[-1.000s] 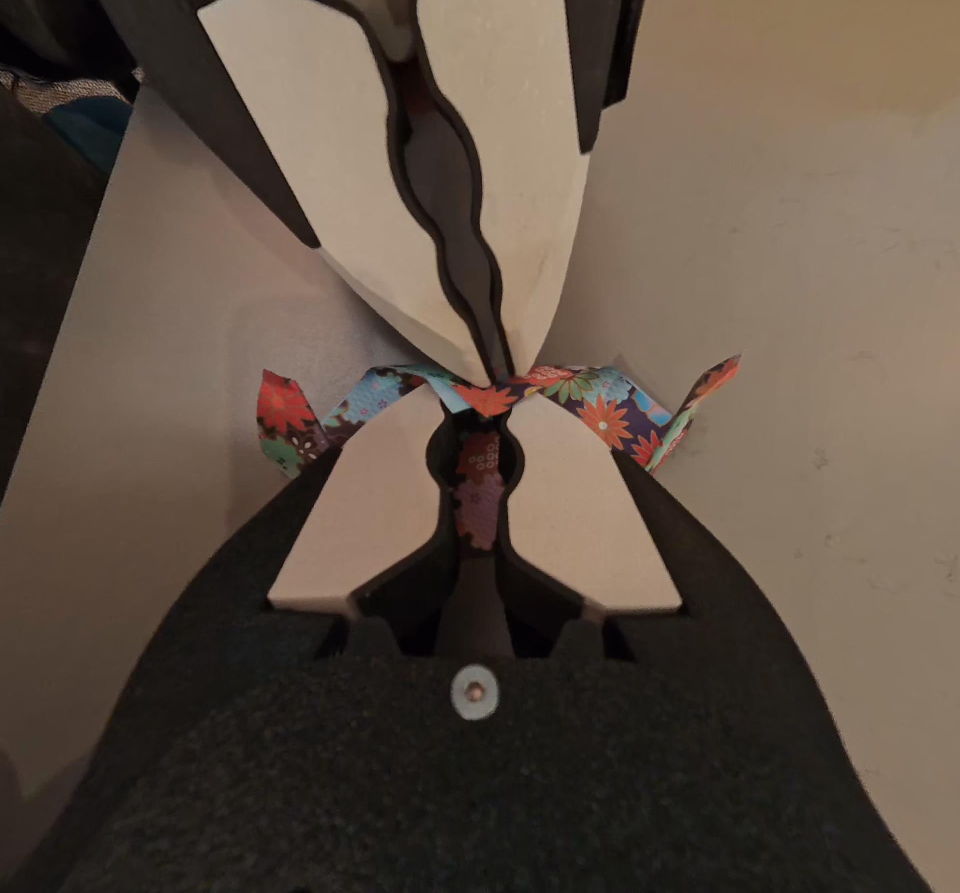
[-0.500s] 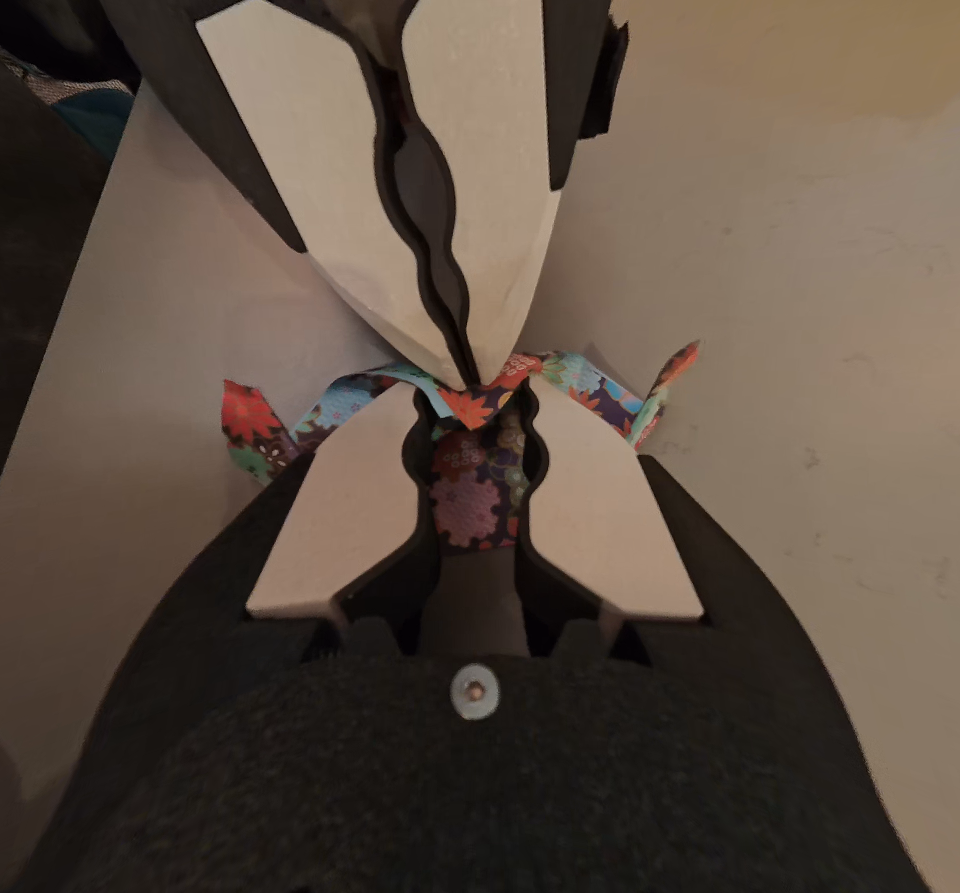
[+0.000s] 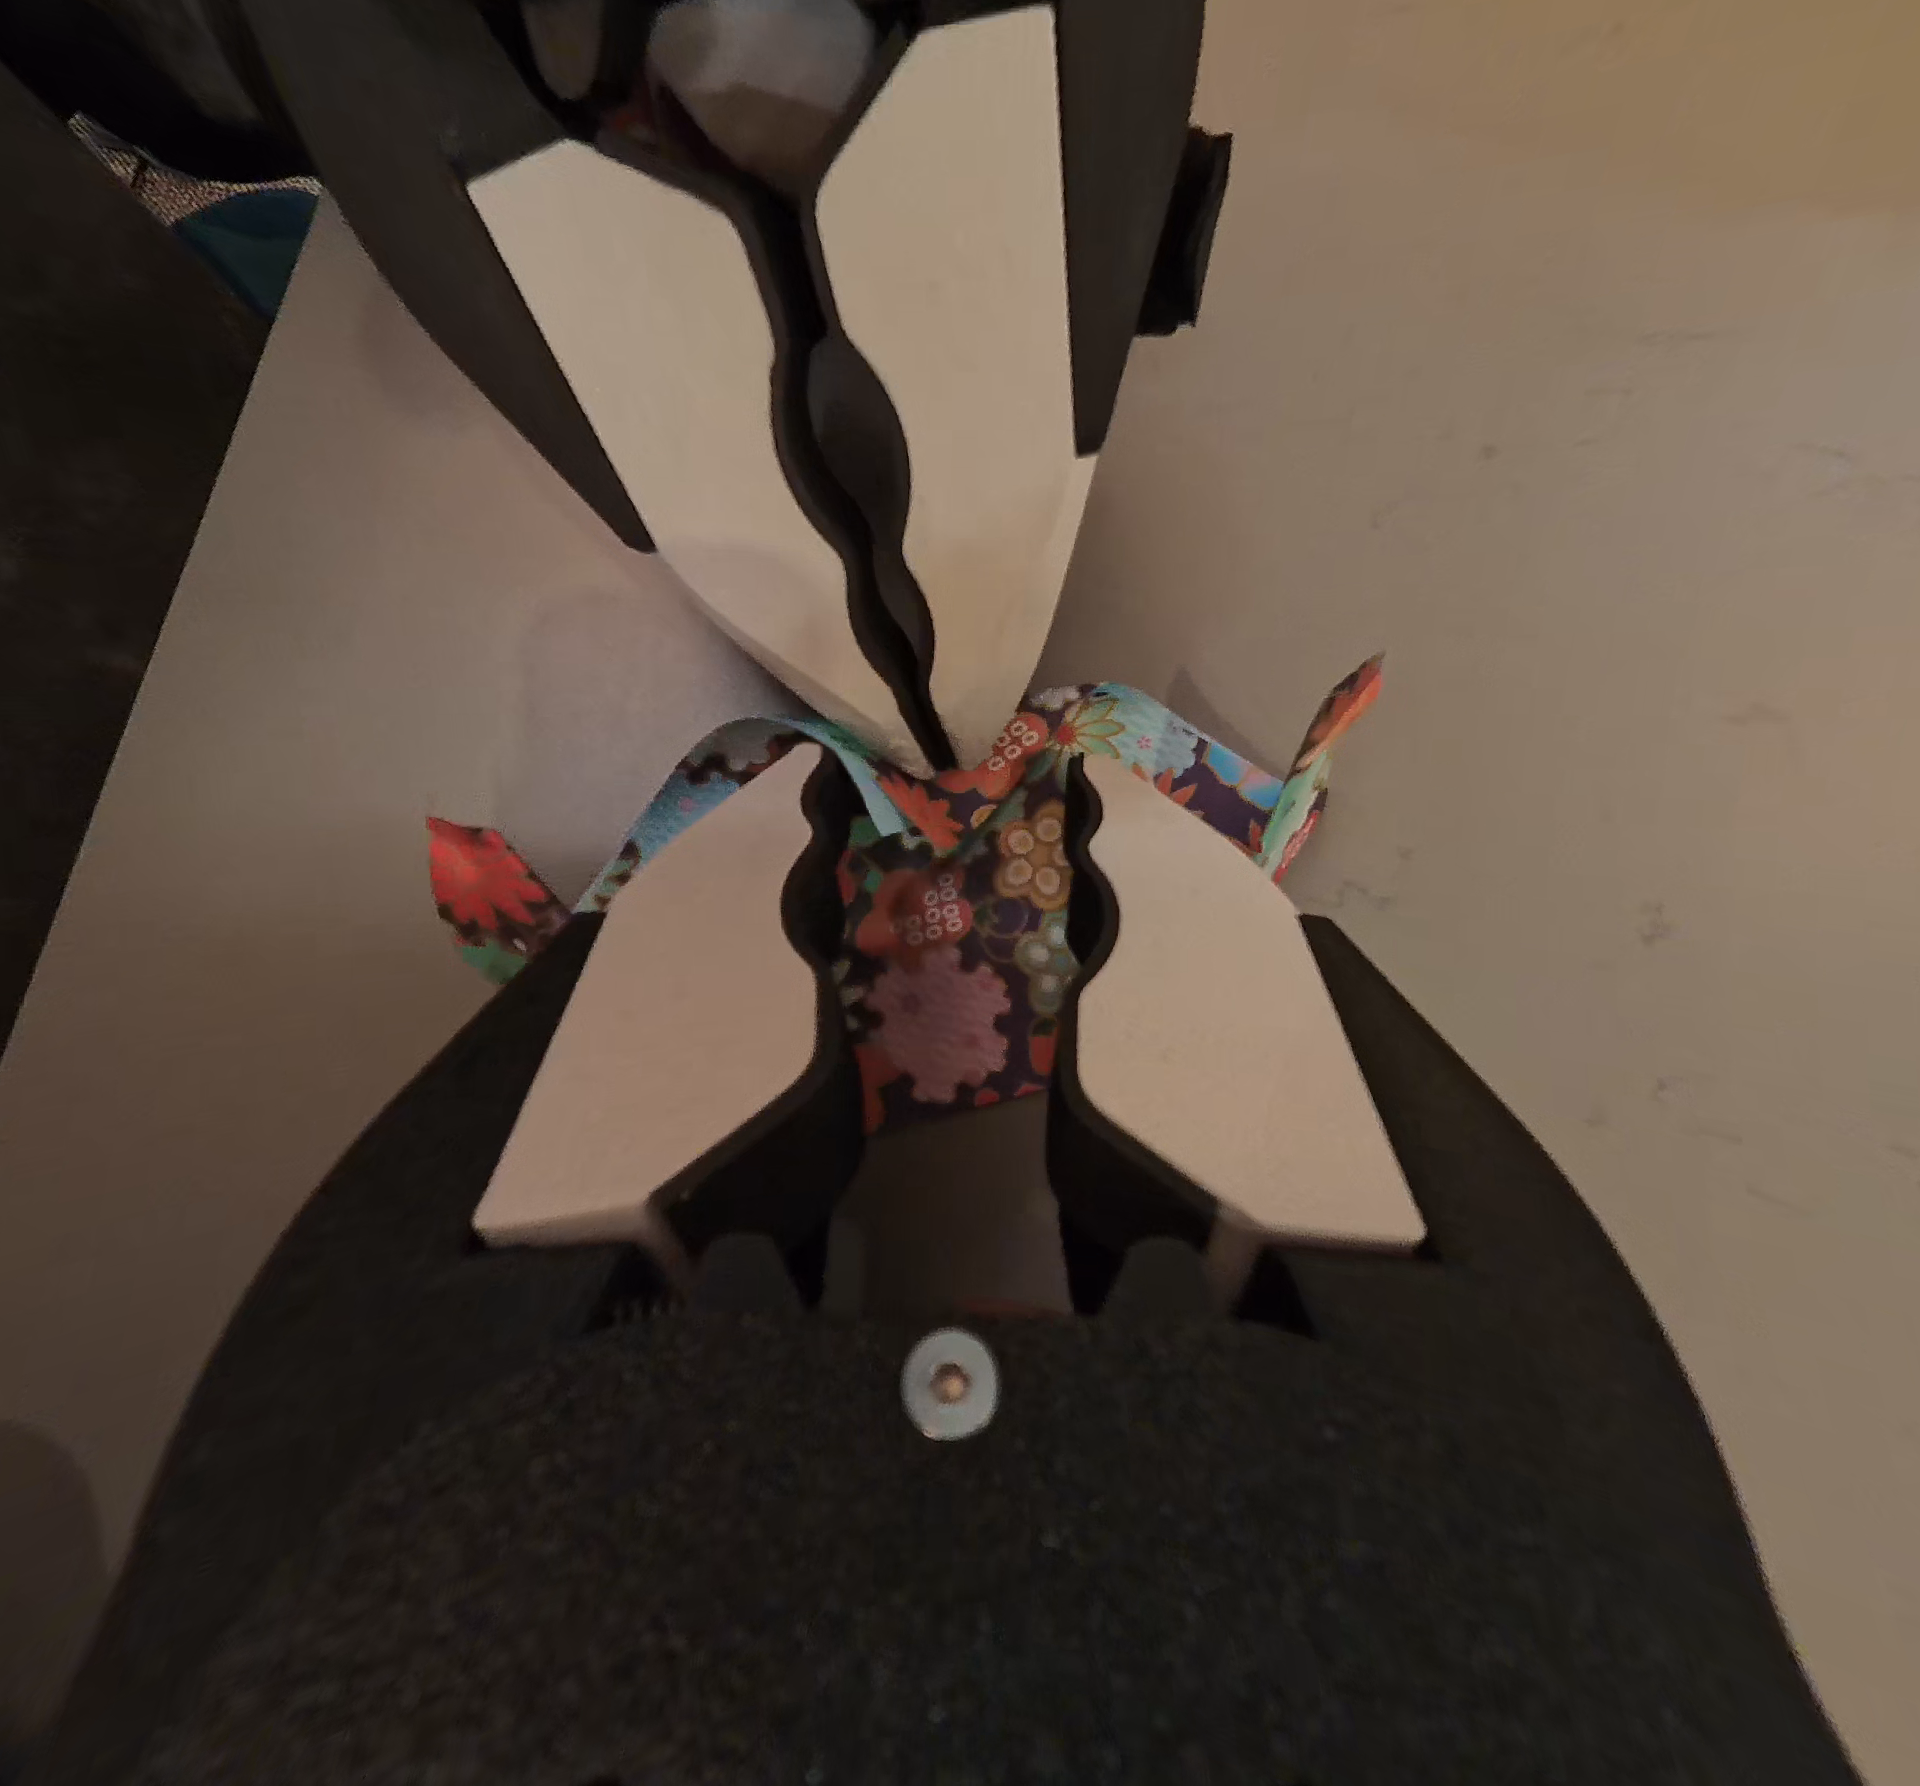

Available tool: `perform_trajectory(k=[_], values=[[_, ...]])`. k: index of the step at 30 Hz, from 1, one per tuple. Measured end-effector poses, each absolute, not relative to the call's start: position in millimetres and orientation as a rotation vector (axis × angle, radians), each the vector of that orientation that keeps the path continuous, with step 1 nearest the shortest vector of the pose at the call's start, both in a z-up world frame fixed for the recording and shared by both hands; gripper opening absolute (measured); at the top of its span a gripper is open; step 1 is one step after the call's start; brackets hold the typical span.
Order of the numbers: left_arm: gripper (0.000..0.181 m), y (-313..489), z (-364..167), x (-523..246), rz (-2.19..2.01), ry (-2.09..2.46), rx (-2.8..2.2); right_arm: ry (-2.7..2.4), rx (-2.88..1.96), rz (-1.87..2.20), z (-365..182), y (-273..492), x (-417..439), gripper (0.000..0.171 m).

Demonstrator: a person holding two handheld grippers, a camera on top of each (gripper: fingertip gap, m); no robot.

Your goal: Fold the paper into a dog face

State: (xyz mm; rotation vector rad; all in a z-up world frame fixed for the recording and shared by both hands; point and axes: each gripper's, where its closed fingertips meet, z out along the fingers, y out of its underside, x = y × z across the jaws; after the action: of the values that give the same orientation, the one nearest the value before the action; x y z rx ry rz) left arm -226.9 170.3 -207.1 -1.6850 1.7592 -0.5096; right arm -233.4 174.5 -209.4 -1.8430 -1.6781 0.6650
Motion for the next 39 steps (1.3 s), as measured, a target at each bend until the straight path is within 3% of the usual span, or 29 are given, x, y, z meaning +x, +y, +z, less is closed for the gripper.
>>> perform_trajectory(k=[15,21,25,39], values=[[0.0,171,-210,-227,-0.511,1.739,-1.759,-1.682,-1.861,0.671,-202,172,-225,0.039],[0.0,171,-210,-227,-0.505,1.728,-1.767,-1.58,-1.801,0.837,-167,161,-226,0.02],[0.0,171,-210,-227,-0.493,1.725,-1.766,-1.599,-1.792,0.803,-179,159,-237,0.004],[0.0,171,-210,-228,-0.51,1.715,-1.779,-1.731,-1.858,0.582,-210,156,-231,0.0]])
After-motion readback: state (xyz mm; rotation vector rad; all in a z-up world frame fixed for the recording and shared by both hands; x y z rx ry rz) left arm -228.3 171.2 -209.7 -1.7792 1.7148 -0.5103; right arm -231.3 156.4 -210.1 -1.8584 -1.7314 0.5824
